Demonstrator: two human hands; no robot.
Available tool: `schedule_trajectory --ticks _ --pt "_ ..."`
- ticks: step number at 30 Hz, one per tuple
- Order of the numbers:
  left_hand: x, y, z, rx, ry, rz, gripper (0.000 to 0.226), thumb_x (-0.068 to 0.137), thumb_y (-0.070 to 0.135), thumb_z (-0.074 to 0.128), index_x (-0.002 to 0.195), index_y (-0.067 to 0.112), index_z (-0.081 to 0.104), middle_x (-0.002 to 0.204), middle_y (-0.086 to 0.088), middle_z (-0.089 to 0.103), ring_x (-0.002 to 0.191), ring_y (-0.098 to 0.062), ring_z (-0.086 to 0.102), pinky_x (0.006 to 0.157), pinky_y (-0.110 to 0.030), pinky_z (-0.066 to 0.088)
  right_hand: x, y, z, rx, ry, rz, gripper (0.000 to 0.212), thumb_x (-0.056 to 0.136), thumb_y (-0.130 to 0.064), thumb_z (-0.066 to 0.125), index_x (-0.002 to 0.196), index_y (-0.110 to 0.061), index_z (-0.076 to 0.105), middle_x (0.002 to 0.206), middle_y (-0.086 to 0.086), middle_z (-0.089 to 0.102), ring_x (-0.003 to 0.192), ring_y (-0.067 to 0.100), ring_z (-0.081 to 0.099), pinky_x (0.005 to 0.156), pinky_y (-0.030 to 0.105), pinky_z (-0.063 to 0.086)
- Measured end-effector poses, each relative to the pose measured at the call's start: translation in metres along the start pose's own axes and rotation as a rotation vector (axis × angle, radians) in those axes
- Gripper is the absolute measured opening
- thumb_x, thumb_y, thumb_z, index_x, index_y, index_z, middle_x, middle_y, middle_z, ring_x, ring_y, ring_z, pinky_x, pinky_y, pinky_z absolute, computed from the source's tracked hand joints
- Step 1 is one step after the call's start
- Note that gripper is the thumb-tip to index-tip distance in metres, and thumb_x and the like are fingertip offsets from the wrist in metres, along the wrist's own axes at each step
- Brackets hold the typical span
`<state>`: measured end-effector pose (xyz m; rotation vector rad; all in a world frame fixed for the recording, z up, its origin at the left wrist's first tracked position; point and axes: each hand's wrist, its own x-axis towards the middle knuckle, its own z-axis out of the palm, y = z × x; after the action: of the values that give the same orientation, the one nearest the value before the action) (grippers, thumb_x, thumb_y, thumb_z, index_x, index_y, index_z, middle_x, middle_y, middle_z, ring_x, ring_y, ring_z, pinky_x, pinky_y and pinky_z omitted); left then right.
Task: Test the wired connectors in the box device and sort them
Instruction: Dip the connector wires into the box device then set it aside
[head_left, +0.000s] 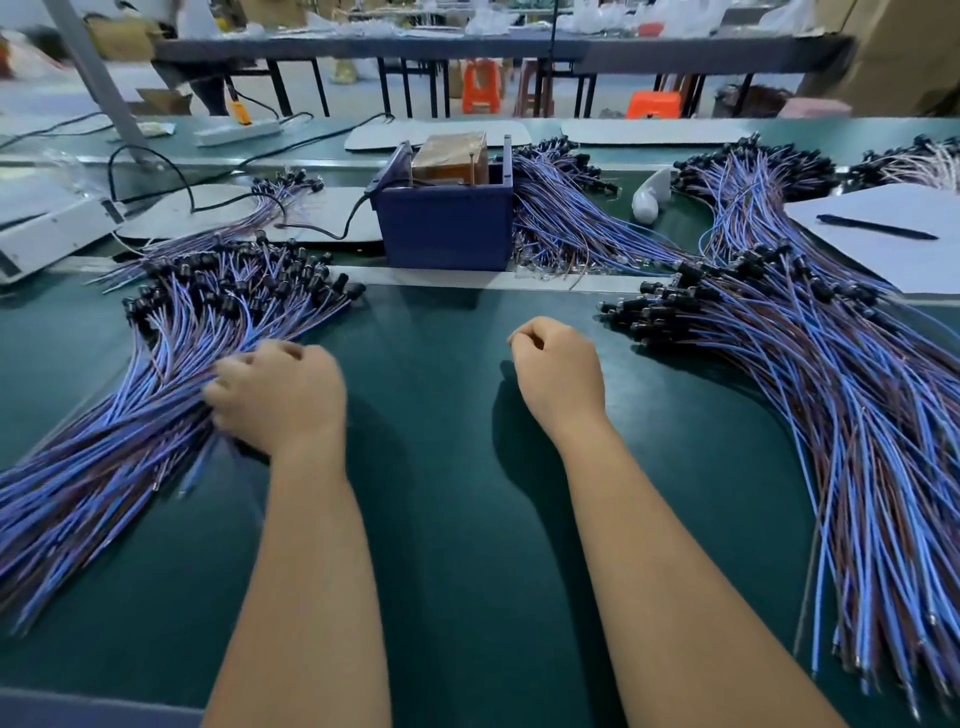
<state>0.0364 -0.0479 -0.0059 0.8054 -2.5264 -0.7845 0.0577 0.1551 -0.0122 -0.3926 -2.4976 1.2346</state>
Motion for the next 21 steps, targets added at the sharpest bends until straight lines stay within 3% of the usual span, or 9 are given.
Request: schedule_trajectory --ticks 3,6,8,10,12,14,17,21 --pt "0.013 -0.015 -0.013 -0.093 0.126 -0.026 0.034 0.093 0.014 0.041 0.116 0.003 0.064 0.132 -0.027 0.047 0.124 -0.042 0.037 0.097 -0.041 0.030 0.001 -0.001 0.001 -0.015 -0.012 -0.003 0.021 0.092 -0.019 0.044 0.086 -0.017 0.064 0.083 -0.003 0.066 0.081 0.020 0.059 0.066 0.031 0.047" --pt "0.014 -0.013 -0.016 -0.224 0.206 0.203 0.034 0.088 -0.001 0.045 0.112 0.005 0.068 0.123 -0.023 0.057 0.120 -0.038 0.045 0.082 -0.024 0.026 0.002 -0.001 0.002 -0.050 -0.022 0.004 0.021 0.092 -0.020 0.044 0.087 -0.018 0.064 0.081 -0.004 0.065 0.080 0.021 0.059 0.063 0.029 0.044" --pt "0.018 -0.006 -0.013 -0.246 0.120 0.315 0.046 0.086 -0.006 0.045 0.127 0.008 0.060 0.136 -0.019 0.052 0.124 -0.034 0.046 0.092 -0.027 0.034 0.002 -0.002 0.002 -0.053 -0.026 0.003 0.021 0.092 -0.020 0.044 0.087 -0.017 0.064 0.081 -0.003 0.065 0.081 0.022 0.059 0.063 0.031 0.045" --pt "0.022 0.004 -0.004 -0.146 -0.091 0.262 0.062 0.087 -0.002 0.043 0.146 0.017 0.043 0.152 -0.012 0.039 0.130 -0.036 0.041 0.102 -0.043 0.040 0.002 -0.001 0.002 -0.042 -0.020 0.001 0.021 0.092 -0.020 0.044 0.086 -0.016 0.064 0.082 -0.003 0.066 0.082 0.022 0.059 0.063 0.031 0.045" --pt "0.019 0.014 0.007 0.057 -0.222 0.179 0.060 0.091 0.007 0.044 0.149 0.017 0.034 0.151 -0.014 0.037 0.132 -0.039 0.037 0.104 -0.048 0.036 0.002 -0.001 0.002 -0.038 -0.014 0.004 0.021 0.091 -0.019 0.045 0.085 -0.016 0.064 0.082 -0.003 0.066 0.082 0.022 0.059 0.063 0.029 0.044" --pt "0.011 0.023 0.018 0.176 -0.199 0.181 0.049 0.094 0.014 0.045 0.143 0.012 0.039 0.145 -0.018 0.040 0.129 -0.039 0.040 0.104 -0.048 0.033 0.002 -0.001 0.002 -0.040 -0.012 0.007 0.021 0.091 -0.019 0.045 0.085 -0.016 0.064 0.081 -0.004 0.066 0.083 0.021 0.059 0.063 0.027 0.044" --pt "-0.001 0.031 0.030 0.174 -0.153 0.226 0.040 0.094 0.018 0.046 0.134 0.012 0.050 0.135 -0.019 0.050 0.123 -0.038 0.048 0.100 -0.045 0.037 0.002 -0.001 0.003 -0.029 -0.030 0.006 0.019 0.090 -0.022 0.046 0.085 -0.020 0.064 0.079 -0.007 0.065 0.081 0.020 0.059 0.062 0.028 0.043" --pt "-0.027 0.050 0.046 -0.080 -0.220 0.429 0.031 0.092 0.019 0.051 0.116 0.020 0.070 0.120 -0.013 0.060 0.113 -0.033 0.055 0.091 -0.035 0.042 0.002 -0.003 0.003 0.158 -0.032 -0.016 0.013 0.090 -0.028 0.051 0.087 -0.027 0.063 0.083 -0.011 0.064 0.082 0.014 0.058 0.066 0.031 0.044"
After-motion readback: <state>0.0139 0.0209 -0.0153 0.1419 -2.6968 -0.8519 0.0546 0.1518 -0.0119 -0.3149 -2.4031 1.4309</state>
